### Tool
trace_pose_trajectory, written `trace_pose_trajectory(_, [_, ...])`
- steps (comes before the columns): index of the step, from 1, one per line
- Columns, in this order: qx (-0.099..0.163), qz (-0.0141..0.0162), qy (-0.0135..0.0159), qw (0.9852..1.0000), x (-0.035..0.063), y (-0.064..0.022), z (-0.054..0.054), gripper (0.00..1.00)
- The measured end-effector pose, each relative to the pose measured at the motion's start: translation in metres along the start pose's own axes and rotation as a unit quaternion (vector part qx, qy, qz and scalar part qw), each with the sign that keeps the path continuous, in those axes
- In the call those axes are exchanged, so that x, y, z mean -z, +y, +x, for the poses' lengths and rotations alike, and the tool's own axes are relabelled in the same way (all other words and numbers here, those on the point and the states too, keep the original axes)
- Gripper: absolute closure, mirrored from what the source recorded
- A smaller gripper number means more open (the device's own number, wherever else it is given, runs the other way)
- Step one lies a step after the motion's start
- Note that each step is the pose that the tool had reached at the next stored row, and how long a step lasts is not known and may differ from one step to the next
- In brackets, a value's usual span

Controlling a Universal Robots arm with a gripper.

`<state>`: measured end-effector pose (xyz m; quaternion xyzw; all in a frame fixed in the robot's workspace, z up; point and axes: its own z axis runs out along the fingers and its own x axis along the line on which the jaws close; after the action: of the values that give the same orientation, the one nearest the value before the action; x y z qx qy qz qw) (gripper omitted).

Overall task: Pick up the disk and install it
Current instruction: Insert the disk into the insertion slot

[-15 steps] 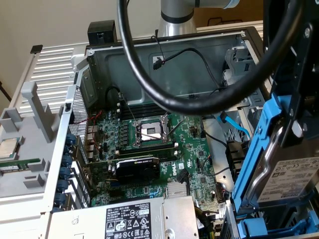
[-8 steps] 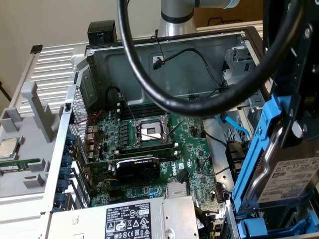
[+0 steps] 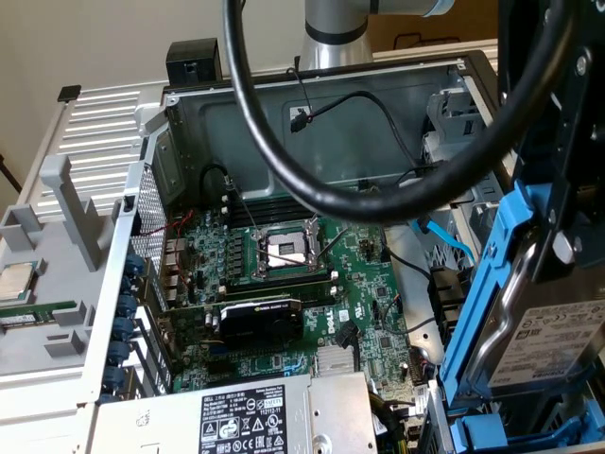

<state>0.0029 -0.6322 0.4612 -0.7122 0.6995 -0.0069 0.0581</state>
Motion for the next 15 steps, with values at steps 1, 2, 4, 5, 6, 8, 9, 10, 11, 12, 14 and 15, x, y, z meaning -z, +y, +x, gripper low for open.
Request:
trace_pose_trajectory(1, [0.000,0.0000,0.0000,1.0000,-0.0001,0.0000,0.0000,0.64])
trace_pose_trajectory(2, [0.000,0.0000,0.0000,1.0000,-0.0003,0.0000,0.0000,0.64])
trace_pose_trajectory(4, [0.000,0.0000,0.0000,1.0000,-0.0008,0.0001,0.0000,0.64])
trace_pose_trajectory(5, [0.000,0.0000,0.0001,1.0000,-0.0010,0.0001,0.0000,0.64])
trace_pose_trajectory(6, [0.000,0.0000,0.0001,1.0000,-0.0012,0.0001,0.0001,0.64])
trace_pose_trajectory(8, [0.000,0.0000,0.0002,1.0000,-0.0012,0.0001,0.0001,0.64])
trace_pose_trajectory(9, [0.000,0.0000,0.0002,1.0000,-0.0012,0.0001,0.0001,0.64])
trace_pose_trajectory(10, [0.000,0.0000,0.0001,1.0000,-0.0013,0.0001,0.0001,0.64])
trace_pose_trajectory(11, [0.000,0.0000,0.0001,1.0000,-0.0013,0.0001,0.0000,0.64])
trace_pose_trajectory(12, [0.000,0.0000,0.0001,1.0000,-0.0013,0.0001,0.0001,0.64])
trace_pose_trajectory(14, [0.000,0.0000,0.0001,1.0000,-0.0013,0.0001,0.0000,0.64])
trace_pose_trajectory(15, [0.000,0.0001,0.0001,1.0000,-0.0013,0.0001,0.0001,0.64])
